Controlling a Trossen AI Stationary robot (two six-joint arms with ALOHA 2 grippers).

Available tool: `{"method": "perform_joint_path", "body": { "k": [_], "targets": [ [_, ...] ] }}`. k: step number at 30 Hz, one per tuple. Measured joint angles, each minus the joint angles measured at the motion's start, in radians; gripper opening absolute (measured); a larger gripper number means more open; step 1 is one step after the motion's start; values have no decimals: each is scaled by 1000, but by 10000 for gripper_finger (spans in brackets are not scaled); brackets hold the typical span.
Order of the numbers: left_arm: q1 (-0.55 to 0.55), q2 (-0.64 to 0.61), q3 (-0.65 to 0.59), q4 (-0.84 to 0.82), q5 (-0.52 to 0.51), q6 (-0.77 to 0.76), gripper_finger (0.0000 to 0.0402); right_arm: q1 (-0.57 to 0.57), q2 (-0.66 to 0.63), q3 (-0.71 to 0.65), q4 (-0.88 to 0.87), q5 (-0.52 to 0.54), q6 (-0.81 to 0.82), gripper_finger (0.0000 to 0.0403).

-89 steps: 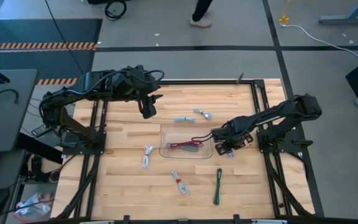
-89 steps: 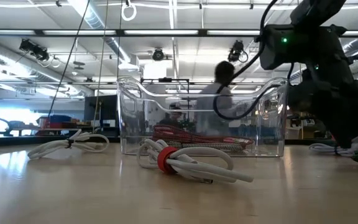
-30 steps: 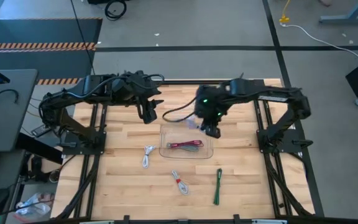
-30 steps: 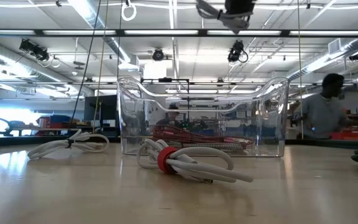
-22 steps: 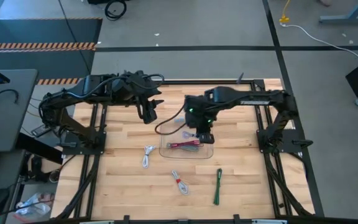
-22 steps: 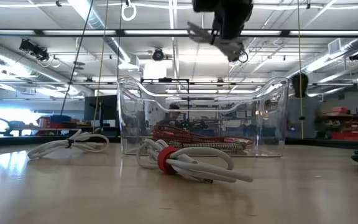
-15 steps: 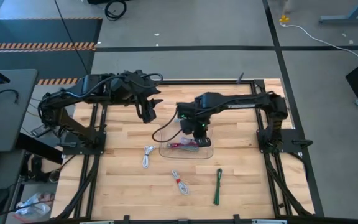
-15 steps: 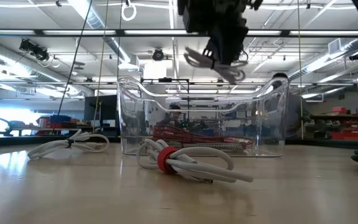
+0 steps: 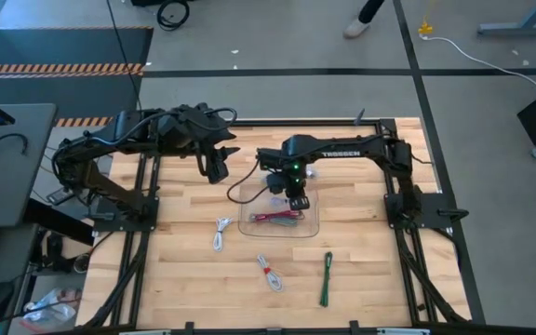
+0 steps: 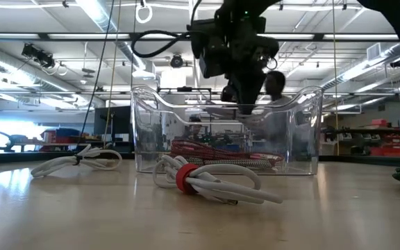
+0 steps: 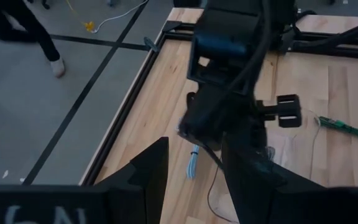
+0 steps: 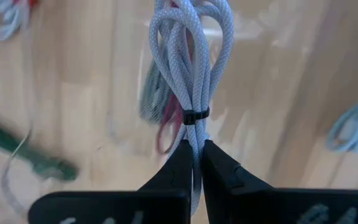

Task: Pick and place USB-C Cables
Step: Put the purple charger cable into the transparent bin

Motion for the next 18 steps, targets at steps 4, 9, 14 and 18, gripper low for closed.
{"method": "perform_joint_path", "body": {
  "k": [4,9,14,18],
  "targets": [
    [0,1,0,-1,0,0,156,-16,-1,-21,17,1,25,17],
    [0,1,0,-2,0,0,156,-19,-2,-81,56,3,57,17],
    [0,1,0,-2,0,0,156,-1,-2,-157,107,3,73,17],
    [0,1,0,-5,0,0,156,0,-2,-205,150,3,105,17]
  ]
}}
